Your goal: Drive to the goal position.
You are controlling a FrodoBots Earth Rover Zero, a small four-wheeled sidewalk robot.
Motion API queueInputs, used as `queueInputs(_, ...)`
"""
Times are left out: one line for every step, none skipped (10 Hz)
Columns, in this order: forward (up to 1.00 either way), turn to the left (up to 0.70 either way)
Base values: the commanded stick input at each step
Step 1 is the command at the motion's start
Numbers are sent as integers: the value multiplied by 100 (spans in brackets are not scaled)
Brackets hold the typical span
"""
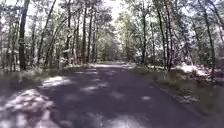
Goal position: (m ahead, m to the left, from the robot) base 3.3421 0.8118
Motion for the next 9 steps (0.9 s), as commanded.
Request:
queueInputs(45,-15)
queueInputs(45,-27)
queueInputs(45,-27)
queueInputs(45,-27)
queueInputs(45,-19)
queueInputs(45,0)
queueInputs(45,0)
queueInputs(45,0)
queueInputs(45,0)
